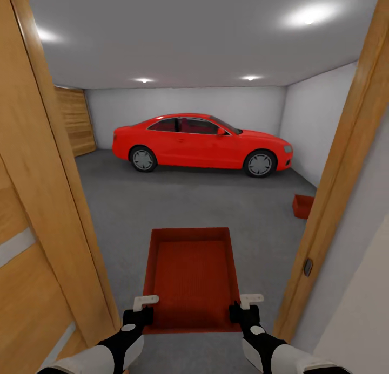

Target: Move the two storage containers from the living room to the garage. In the garage, place one container on the floor and stack the other container on top of it (either order is fine).

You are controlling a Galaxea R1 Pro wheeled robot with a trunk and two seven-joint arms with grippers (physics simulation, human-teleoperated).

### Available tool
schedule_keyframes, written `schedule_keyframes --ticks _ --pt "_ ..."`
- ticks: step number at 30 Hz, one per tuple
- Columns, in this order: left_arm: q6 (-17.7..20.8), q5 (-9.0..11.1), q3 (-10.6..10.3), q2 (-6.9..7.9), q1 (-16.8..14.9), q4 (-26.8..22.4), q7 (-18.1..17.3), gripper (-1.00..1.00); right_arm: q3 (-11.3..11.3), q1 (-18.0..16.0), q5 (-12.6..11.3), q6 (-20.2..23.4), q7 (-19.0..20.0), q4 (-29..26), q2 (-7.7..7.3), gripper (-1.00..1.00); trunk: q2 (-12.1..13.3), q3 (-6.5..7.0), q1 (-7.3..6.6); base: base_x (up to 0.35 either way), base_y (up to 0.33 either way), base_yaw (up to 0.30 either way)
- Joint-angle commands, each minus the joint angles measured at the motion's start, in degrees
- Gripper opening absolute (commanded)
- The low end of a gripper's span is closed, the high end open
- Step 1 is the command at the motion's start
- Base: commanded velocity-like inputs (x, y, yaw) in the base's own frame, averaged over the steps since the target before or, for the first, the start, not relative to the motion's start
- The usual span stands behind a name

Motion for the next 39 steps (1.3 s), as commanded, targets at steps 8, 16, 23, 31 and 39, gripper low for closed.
schedule_keyframes --ticks 8,16,23,31,39 --pt "-1.53 0.17 -0.2 -0.01 -0.04 -0.07 1.04 -1.0 -2.77 -0.07 -2.09 -0.43 -0.37 0.28 1.4 -1.0 -0.1 -0.1 0.04 0.233 0.207 -0.219" --pt "-1.53 0.17 -0.2 -0.01 -0.05 -0.05 1.04 -1.0 -2.77 -0.07 -2.08 -0.43 -0.36 0.28 1.4 -1.0 -0.1 -0.1 0.04 0.245 0.225 -0.027" --pt "-1.53 0.17 -0.2 -0.01 -0.06 -0.07 1.04 -1.0 -2.77 -0.07 -2.16 -0.43 -0.43 0.28 1.4 -1.0 -0.1 -0.1 0.04 0.183 0.161 -0.099" --pt "-1.53 0.17 -0.2 -0.01 -0.05 -0.06 1.04 -1.0 -2.79 -0.07 -2.15 -0.43 -0.39 0.28 1.4 -1.0 -0.1 -0.1 0.04 0.01 0.008 -0.149" --pt "-1.53 0.17 -0.23 -0.01 -0.04 -0.06 1.04 -1.0 -2.77 -0.07 -2.11 -0.43 -0.36 0.28 1.4 -1.0 -0.1 -0.1 0.04 0.0 0.0 -0.008"
